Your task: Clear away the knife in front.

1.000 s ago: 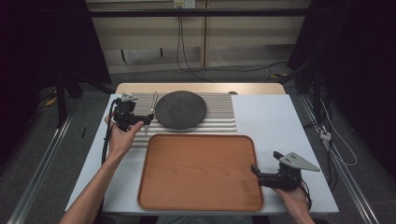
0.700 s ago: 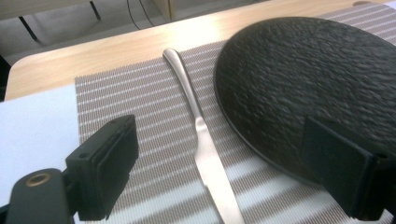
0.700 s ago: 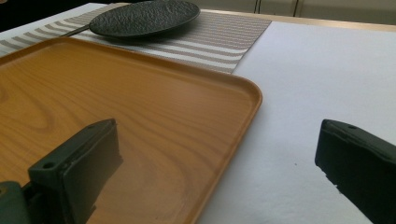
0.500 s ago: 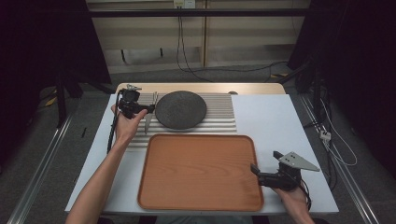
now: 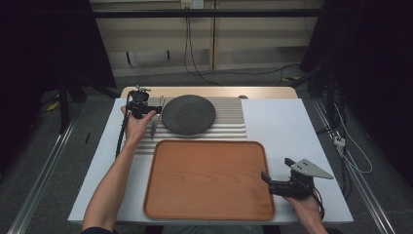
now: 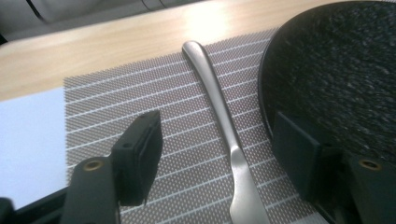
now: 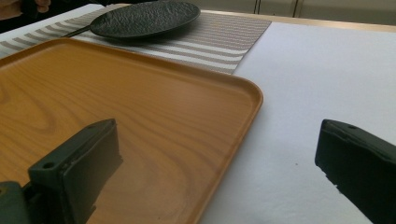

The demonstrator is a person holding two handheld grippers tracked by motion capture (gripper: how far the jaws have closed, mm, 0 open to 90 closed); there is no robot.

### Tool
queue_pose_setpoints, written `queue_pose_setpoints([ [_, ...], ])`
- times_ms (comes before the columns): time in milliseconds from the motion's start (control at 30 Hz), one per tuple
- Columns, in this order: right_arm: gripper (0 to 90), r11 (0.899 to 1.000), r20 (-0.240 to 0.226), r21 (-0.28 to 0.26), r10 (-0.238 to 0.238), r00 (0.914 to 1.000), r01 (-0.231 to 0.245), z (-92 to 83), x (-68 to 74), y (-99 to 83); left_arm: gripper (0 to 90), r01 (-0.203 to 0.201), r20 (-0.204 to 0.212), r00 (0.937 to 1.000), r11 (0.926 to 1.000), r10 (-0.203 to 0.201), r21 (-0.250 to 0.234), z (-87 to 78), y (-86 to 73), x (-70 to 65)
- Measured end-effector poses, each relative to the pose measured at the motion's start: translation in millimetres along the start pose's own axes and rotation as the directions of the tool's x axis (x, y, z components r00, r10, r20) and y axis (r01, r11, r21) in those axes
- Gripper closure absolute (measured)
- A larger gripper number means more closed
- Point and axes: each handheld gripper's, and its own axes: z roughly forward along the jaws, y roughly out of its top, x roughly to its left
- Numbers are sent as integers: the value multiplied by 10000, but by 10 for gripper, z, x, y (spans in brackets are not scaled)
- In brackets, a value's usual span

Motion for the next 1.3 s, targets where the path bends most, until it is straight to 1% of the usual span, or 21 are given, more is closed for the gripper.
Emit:
queue_pose_setpoints([
  [33,1,10000,-16,5,10,10000,-10,0,1,1,371,-79,-121,9999,9999,80,114,28,2,-6],
  [67,1,10000,-7,3,5,10000,-5,0,0,1,397,-90,-88,9999,9997,92,205,51,5,-8],
  [167,1,10000,-22,-2,12,10000,-12,3,-5,0,522,255,-105,9996,9995,-253,193,122,3,-1],
  [200,1,10000,-22,-2,12,10000,-12,3,-5,0,546,255,-105,9996,9995,-253,193,122,3,-1],
  [233,1,10000,-13,-9,18,10000,-18,4,-6,0,546,341,-135,9993,9990,-338,290,141,3,9],
  [267,1,10000,-6,13,-14,10000,14,10,-10,1,571,492,-89,9988,9983,-489,318,159,4,18],
  [300,1,10000,-10,17,-24,10000,24,12,-9,2,582,699,48,9975,9968,-701,388,188,6,33],
  [333,1,10000,-21,17,-28,10000,28,12,-6,1,603,699,48,9975,9968,-701,388,188,6,33],
  [433,1,10000,-48,9,-34,10000,34,11,-5,0,611,713,164,9973,9965,-721,438,210,17,38],
  [533,1,10000,-13,1,-23,10000,23,10,-11,0,643,604,124,9981,9971,-610,453,213,24,16],
  [600,1,10000,3,8,-38,10000,38,10,-11,0,654,534,190,9983,9970,-545,553,231,32,-3],
  [633,1,10000,1,21,-24,10000,24,11,-9,0,667,421,215,9988,9968,-437,675,241,36,-10],
  [700,1,10000,-24,15,-4,10000,4,16,-6,2,708,410,180,9989,9963,-424,753,268,34,-38],
  [733,1,10000,-24,15,-4,10000,4,16,-6,2,708,411,245,9988,9962,-431,766,275,32,-42],
  [767,1,10000,-22,10,-39,10000,39,16,-4,3,748,487,254,9984,9959,-508,761,280,31,-49],
  [800,1,10000,-25,8,-48,10000,48,16,-3,2,768,461,319,9983,9959,-487,781,281,32,-49],
  [933,1,10000,-39,15,-46,10000,46,13,-8,1,768,507,385,9978,9946,-544,907,275,33,-44],
  [1033,1,10000,-38,5,-16,10000,16,5,-4,-1,783,263,275,9992,9932,-296,1136,253,38,-53],
  [1067,1,10000,-34,5,-17,10000,17,4,-4,-1,789,311,311,9989,9920,-352,1222,242,37,-47],
  [1267,1,10000,-33,5,-86,10000,86,-5,5,0,795,165,314,9993,9860,-220,1661,151,3,-5],
  [1300,1,9999,-39,15,-118,9999,118,-6,4,-1,795,138,410,9989,9843,-213,1759,105,-31,16],
])
